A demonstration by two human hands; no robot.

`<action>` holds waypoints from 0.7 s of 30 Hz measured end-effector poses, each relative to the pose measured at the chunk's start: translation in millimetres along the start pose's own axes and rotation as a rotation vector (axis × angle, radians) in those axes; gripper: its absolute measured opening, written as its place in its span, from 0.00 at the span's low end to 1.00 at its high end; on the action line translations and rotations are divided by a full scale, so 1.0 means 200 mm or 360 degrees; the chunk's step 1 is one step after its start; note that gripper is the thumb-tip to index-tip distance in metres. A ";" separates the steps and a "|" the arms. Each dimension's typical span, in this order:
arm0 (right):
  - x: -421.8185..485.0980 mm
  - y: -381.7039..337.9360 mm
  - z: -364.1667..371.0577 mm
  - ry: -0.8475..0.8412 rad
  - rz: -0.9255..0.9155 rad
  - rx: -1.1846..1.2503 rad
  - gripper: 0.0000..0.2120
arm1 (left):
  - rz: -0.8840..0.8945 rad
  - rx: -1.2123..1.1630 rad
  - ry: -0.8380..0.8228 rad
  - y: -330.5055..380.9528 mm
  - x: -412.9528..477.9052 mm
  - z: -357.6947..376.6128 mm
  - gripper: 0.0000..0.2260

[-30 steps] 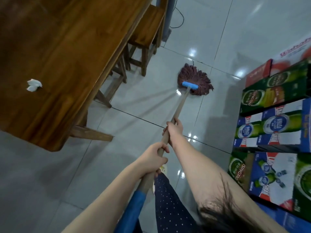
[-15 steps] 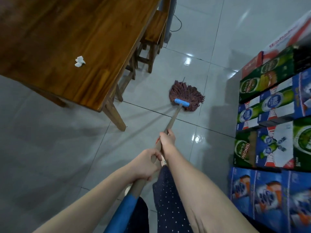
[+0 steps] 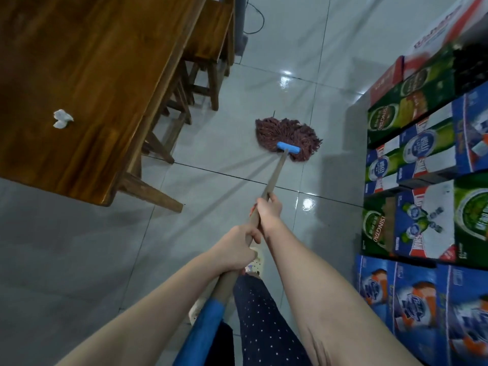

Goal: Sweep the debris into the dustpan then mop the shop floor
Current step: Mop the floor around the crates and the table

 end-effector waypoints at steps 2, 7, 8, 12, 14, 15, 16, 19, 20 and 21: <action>0.12 -0.10 0.03 0.0003 0.0038 0.0027 0.22 | -0.0003 0.0011 0.0012 0.08 0.14 -0.02 0.08; 0.43 -0.32 0.05 -0.0018 0.0144 0.0006 0.25 | 0.0025 0.0050 -0.0065 0.24 0.45 0.00 0.06; 0.48 -0.35 0.05 -0.0022 0.0160 0.0002 0.25 | 0.0032 0.0061 -0.0085 0.26 0.50 0.02 0.06; 0.65 -0.46 0.07 -0.0054 0.0180 0.0020 0.26 | 0.0049 0.0086 -0.0125 0.32 0.71 0.01 0.05; 0.68 -0.49 0.08 -0.0071 0.0198 0.0045 0.26 | 0.0063 0.0092 -0.0126 0.32 0.78 -0.01 0.05; 0.69 -0.50 0.08 -0.0080 0.0213 0.0059 0.27 | 0.0070 0.0092 -0.0130 0.32 0.79 -0.02 0.05; 0.69 -0.50 0.08 -0.0092 0.0225 0.0062 0.27 | 0.0079 0.0089 -0.0135 0.31 0.79 -0.02 0.05; 0.63 -0.45 0.04 -0.0118 0.0252 0.0049 0.27 | 0.0082 0.0080 -0.0155 0.25 0.73 0.01 0.05; 0.60 -0.42 0.03 -0.0122 0.0256 0.0046 0.27 | 0.0074 0.0067 -0.0160 0.22 0.70 0.03 0.06; 0.57 -0.38 0.01 -0.0123 0.0250 0.0043 0.27 | 0.0072 0.0051 -0.0164 0.19 0.66 0.04 0.06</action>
Point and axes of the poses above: each hand's wrist, its own x-axis towards the middle knuckle, its own z-axis out of the palm, y = z × x, the point moved 3 cm from there along x, towards the middle knuckle, and after that the axes turned 10 degrees about y, right-handed, at the moved point
